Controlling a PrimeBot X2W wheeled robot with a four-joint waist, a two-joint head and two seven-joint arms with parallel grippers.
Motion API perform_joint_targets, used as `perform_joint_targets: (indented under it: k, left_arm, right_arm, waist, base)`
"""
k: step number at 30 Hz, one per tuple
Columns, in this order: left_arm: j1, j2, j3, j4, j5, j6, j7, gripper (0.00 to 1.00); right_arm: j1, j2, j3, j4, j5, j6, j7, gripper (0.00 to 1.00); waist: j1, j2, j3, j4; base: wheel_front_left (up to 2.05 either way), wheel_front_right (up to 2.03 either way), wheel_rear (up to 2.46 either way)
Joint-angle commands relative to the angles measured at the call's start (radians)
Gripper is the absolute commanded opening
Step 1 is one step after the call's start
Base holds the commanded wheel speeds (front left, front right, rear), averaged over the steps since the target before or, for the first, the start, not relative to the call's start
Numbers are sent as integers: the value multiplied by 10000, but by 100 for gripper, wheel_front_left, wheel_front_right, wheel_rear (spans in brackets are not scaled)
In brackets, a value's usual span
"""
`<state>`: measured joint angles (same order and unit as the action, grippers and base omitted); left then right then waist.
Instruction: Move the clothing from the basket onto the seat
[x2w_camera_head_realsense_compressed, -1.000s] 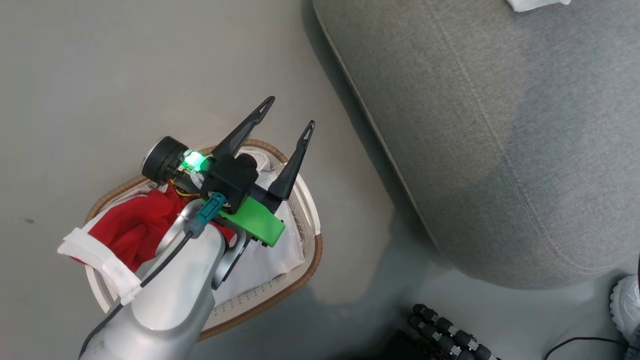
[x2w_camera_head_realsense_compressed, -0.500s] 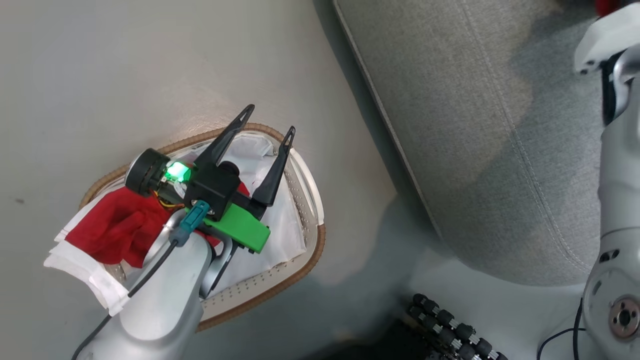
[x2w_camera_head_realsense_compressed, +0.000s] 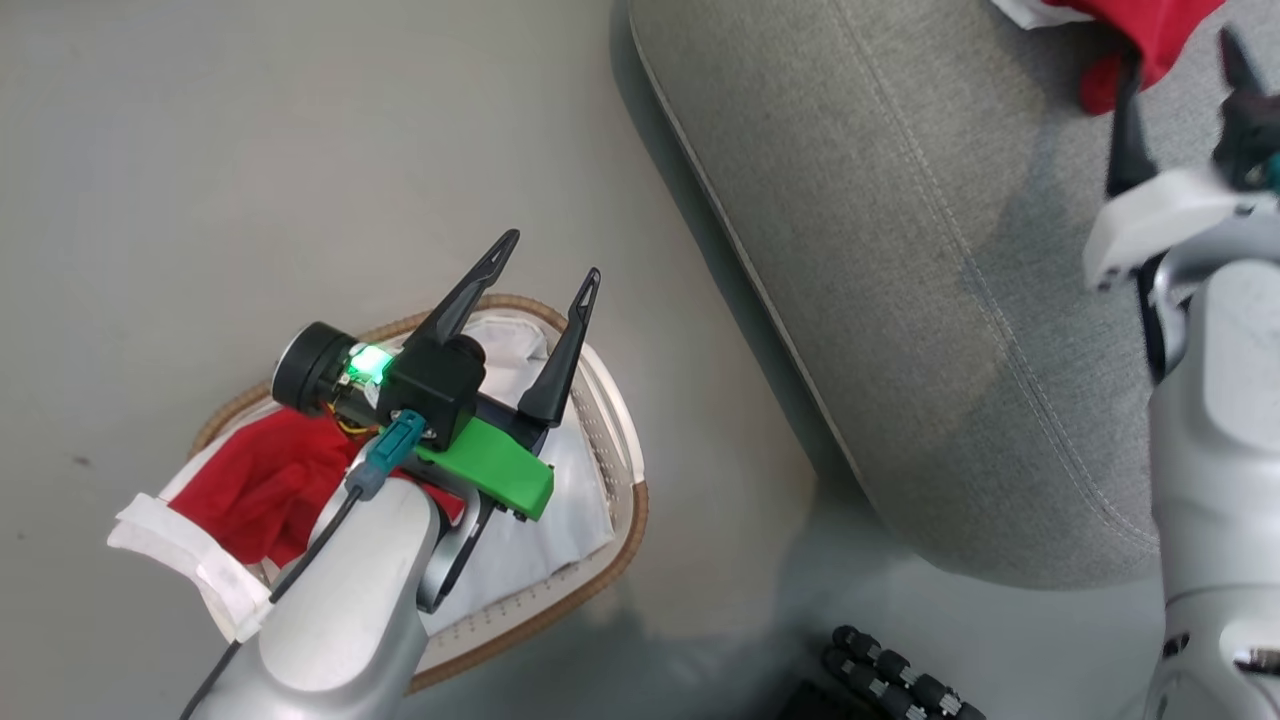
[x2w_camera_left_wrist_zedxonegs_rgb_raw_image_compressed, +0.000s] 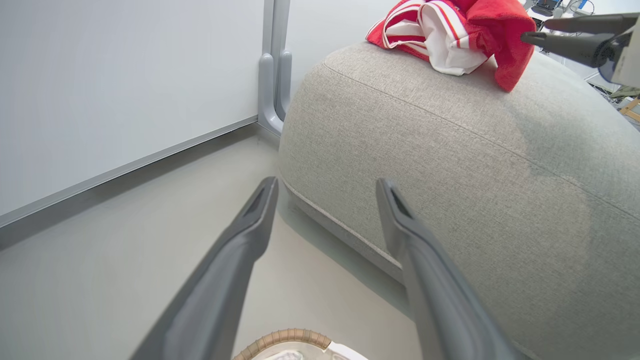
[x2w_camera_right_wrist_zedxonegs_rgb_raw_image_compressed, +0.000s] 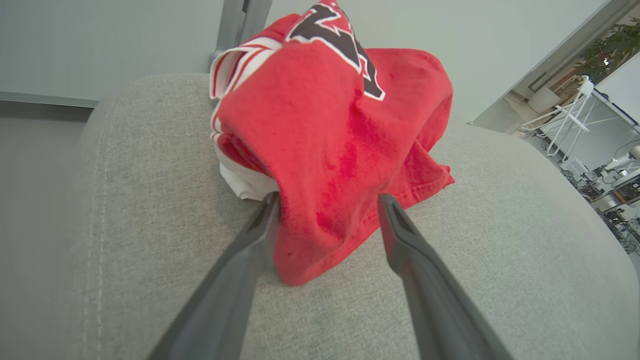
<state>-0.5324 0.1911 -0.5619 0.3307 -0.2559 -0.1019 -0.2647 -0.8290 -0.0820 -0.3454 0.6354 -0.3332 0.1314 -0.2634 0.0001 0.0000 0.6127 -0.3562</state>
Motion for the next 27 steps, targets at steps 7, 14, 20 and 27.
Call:
perform_joint_targets:
  k: [7, 14, 20, 27]
  left_arm:
    - [579, -394, 716, 103, -211, -17, 5, 100]
    - [1269, -886, 1800, 39, -265, -8, 5, 100]
    - [1987, -1176, 2961, -88, -214, 81, 5, 100]
    - [2784, -1338, 4285, -254, -140, 274, 5, 100]
  right_arm:
    - [1269, 94, 595, -158, 484, -14, -19, 100]
    - [1445, -133, 986, -226, 846, -14, -19, 100]
    - [1633, -63, 1500, -639, 1187, -14, -21, 100]
    - [2144, 159, 2378, -1054, 1717, -14, -19, 100]
  waist:
    - [-1, 0, -1496, 567]
    - [-1, 0, -2637, 1384]
    - [-1, 0, -3454, 2118]
    - [-1, 0, -4155, 2823]
  base:
    - [0, 0, 0]
    - [0, 0, 0]
    - [0, 0, 0]
    - [0, 0, 0]
